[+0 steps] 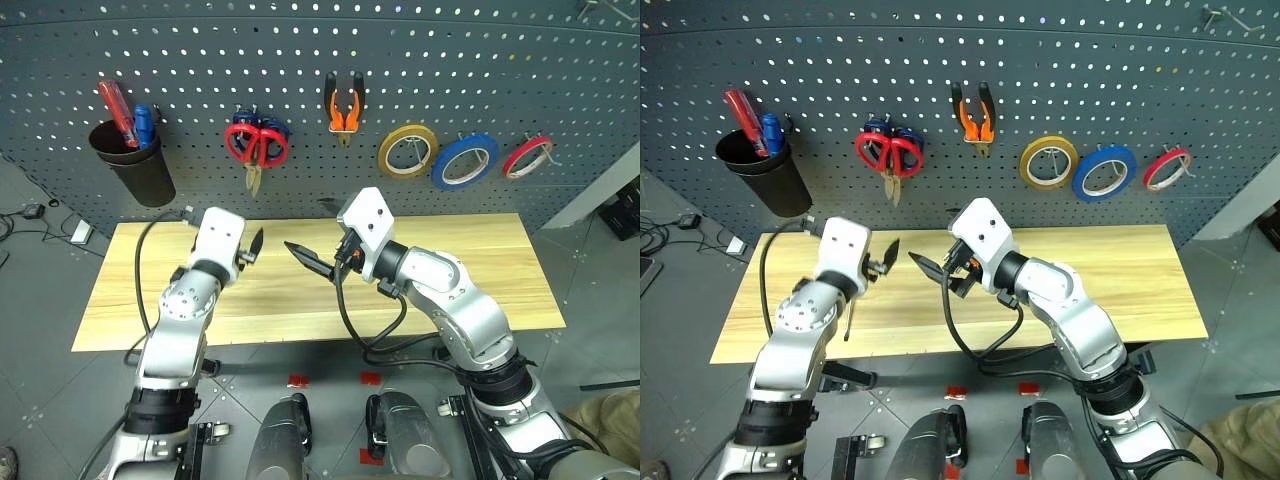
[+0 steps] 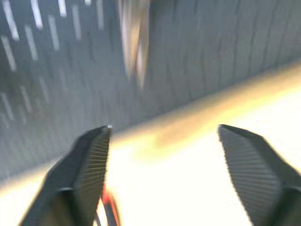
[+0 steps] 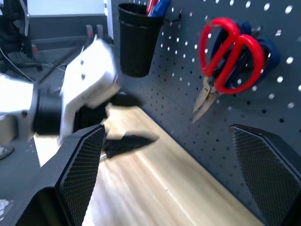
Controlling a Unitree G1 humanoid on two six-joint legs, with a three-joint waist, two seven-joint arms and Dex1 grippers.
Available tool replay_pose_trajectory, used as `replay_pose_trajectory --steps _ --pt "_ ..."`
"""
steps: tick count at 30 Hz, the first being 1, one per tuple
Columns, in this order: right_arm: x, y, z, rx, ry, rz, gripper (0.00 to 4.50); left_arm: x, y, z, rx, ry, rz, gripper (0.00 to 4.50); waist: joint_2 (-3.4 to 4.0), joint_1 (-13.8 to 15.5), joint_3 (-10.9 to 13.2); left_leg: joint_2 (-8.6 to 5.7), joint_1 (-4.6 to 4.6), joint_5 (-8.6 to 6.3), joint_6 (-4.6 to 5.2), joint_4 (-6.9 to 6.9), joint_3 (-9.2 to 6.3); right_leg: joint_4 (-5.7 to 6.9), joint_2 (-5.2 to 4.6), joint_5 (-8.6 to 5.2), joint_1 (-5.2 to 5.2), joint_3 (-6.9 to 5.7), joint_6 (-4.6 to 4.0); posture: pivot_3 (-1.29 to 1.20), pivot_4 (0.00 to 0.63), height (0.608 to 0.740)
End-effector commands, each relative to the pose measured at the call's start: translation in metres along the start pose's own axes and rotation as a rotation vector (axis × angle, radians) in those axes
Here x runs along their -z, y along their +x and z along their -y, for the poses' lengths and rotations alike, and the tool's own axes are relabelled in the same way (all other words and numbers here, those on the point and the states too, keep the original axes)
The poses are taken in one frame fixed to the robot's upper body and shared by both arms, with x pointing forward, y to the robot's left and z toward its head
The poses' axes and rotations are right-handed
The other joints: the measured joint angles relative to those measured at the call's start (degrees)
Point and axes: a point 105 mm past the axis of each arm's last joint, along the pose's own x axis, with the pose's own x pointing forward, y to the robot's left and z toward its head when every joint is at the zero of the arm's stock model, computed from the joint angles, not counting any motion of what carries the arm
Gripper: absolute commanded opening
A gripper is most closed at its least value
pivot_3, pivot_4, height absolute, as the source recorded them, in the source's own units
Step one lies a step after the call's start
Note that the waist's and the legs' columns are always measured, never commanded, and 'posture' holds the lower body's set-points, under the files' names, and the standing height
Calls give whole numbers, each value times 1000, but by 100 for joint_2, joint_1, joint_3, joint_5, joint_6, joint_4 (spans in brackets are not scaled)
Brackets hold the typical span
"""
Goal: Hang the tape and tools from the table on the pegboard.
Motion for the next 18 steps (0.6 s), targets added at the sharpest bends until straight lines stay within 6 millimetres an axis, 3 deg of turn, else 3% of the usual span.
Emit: replay_pose_trajectory --steps 1,5,8,9,15,18 --pt "-9 -2 -13 -29 -26 5 4500 10 -12 -19 -56 -119 -46 3789 0 1 0 0 0 0 0 1 -1 0 0 0 0 0 0 -269 207 740" --pt "-4 -3 -22 -59 7 -34 4500 27 -20 -42 -83 -224 -120 3789 0 37 0 0 0 -7 12 6 -5 3 1 1 1 -1 -2 -244 222 740" --pt "-4 2 -27 -89 10 -74 4500 26 -14 -60 -108 -265 -128 4285 0 60 1 1 1 -12 20 9 -8 4 4 4 1 -1 -7 -234 252 740" --pt "-3 3 -28 -96 11 -92 4500 25 -11 -63 -110 -277 -133 4462 2 74 5 3 1 -12 20 10 -10 4 6 6 1 -2 -10 -233 258 740" --pt "-4 13 -33 -123 -1 -191 4500 36 1 -77 -119 -344 -217 4462 3 73 42 3 2 -12 23 11 -8 1 8 9 -2 4 -13 -233 326 740" --pt "-7 15 -35 -119 9 -215 4500 42 13 -75 -63 -358 -281 4462 3 73 122 11 2 -12 23 6 -9 2 15 9 -5 3 -15 -238 361 740"
